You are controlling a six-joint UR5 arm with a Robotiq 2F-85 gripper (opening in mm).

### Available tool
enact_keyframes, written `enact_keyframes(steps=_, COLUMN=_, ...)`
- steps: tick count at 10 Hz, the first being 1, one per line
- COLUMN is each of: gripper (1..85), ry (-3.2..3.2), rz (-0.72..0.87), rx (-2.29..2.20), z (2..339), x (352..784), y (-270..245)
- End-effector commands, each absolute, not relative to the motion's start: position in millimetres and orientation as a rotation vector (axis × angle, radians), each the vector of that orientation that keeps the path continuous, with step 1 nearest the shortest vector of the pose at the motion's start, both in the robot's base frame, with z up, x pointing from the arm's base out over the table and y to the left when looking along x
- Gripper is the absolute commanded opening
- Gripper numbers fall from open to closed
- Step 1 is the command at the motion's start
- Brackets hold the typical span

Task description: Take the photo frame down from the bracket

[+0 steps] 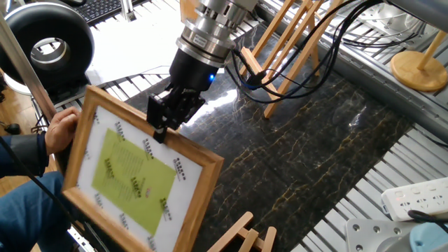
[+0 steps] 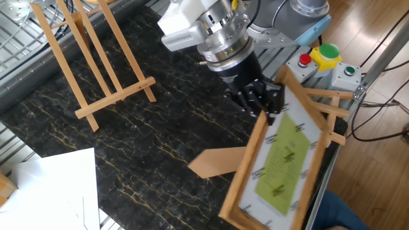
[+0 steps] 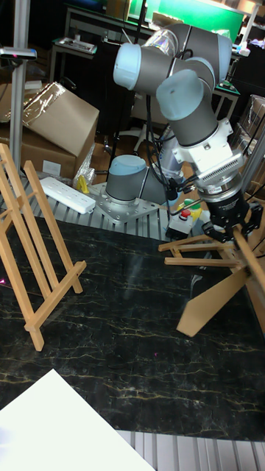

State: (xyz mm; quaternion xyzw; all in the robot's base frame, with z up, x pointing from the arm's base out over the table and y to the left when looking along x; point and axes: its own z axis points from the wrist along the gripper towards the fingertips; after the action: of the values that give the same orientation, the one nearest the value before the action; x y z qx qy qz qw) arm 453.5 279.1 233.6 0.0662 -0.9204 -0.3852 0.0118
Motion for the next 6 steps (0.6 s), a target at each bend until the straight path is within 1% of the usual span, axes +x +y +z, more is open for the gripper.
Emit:
enact_keyframes(steps=1, gripper=1.3, ry=-2.794, rz=-1.323, rx=0.23, z=253.5, x=446.7, y=293.3)
enact_keyframes(steps=4, gripper=1.3, ry=-2.797, rz=-1.309, rx=0.265, z=246.1, x=443.6, y=286.7)
enact_keyframes(steps=6, gripper=1.3, ry=-2.84, rz=-1.236, rx=0.305, z=216.6, x=442.5, y=264.5)
